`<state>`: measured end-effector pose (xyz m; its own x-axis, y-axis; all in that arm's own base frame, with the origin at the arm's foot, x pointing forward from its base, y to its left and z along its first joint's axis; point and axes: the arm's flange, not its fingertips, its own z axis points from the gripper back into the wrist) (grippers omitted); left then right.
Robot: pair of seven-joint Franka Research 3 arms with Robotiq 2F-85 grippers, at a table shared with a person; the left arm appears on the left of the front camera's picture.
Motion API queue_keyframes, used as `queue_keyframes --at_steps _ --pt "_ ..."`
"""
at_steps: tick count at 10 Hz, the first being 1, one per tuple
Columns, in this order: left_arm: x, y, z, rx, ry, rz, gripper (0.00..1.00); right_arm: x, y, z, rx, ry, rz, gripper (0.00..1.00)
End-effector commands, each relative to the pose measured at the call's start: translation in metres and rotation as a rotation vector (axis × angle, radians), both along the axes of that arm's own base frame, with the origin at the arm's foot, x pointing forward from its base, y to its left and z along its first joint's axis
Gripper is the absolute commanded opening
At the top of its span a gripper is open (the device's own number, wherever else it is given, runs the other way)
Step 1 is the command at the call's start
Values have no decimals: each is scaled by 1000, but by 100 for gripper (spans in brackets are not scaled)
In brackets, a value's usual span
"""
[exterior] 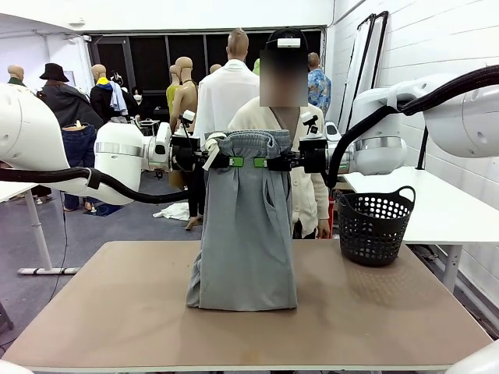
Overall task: Fold the training pants.
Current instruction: Fold the Training pants in half.
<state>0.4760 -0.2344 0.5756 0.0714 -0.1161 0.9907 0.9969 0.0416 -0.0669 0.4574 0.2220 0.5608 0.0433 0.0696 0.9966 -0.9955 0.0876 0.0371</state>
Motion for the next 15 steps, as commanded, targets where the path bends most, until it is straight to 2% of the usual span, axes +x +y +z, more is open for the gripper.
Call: queue_keyframes --at_steps 1,9,12,15 --pt "-2 0 2 -3 -3 -8 0 -1 1 0 16 6 0 0" --pt "0 0 0 0 0 0 0 0 0 0 0 0 0 0" --pt "-16 9 -12 -1 46 10 0 -9 6 -10 -20 56 23 0" --pt "-10 11 -22 1 89 26 0 -6 11 -13 -36 78 37 0"
